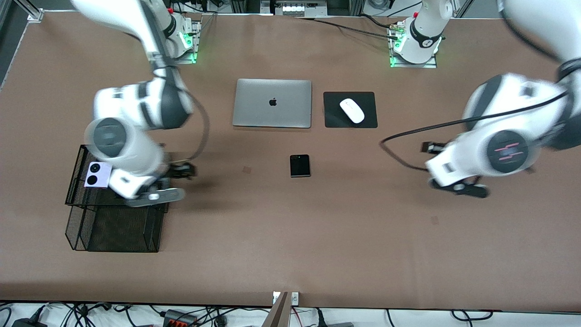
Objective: Place phones with both arms
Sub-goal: 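Move the right gripper to the small phone while the left gripper withdraws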
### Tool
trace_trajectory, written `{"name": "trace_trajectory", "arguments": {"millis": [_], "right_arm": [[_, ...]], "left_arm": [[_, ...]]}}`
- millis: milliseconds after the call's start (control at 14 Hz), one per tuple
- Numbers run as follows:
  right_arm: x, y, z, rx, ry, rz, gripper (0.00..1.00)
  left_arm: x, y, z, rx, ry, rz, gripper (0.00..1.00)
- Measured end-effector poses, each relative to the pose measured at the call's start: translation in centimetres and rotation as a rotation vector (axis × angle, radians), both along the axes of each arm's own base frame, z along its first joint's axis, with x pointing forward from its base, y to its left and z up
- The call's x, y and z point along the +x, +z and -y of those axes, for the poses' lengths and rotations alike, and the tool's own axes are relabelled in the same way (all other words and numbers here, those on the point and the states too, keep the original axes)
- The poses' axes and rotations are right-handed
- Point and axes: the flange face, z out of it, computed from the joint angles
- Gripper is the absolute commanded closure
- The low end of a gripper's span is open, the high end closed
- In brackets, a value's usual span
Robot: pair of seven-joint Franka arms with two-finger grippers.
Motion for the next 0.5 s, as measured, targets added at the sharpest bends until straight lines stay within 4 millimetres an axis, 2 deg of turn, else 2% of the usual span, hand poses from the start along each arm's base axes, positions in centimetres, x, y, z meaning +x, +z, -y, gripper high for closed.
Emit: {"name": "trace_trajectory", "arguments": {"millis": [143,215,501], "right_arm": [[-0.8,-2.2,-4.8,0.028,0.005,0.044,0.00],[-1.3,-3.3,-6.9,0.054,0.004,0.060,0.00],[-4.3,-7.1,-14.3,0.192,-0.001,0.053,0.00]], "left_arm": [[-0.9,3.9,-3.6,-0.091,-0.024,0.098,0.00],[-1.6,5.3,-4.7,-0.097,-0.036,0.166,0.00],[-5.6,8.6,-5.2,-0.126,-0.011,0.315,0.00]]}}
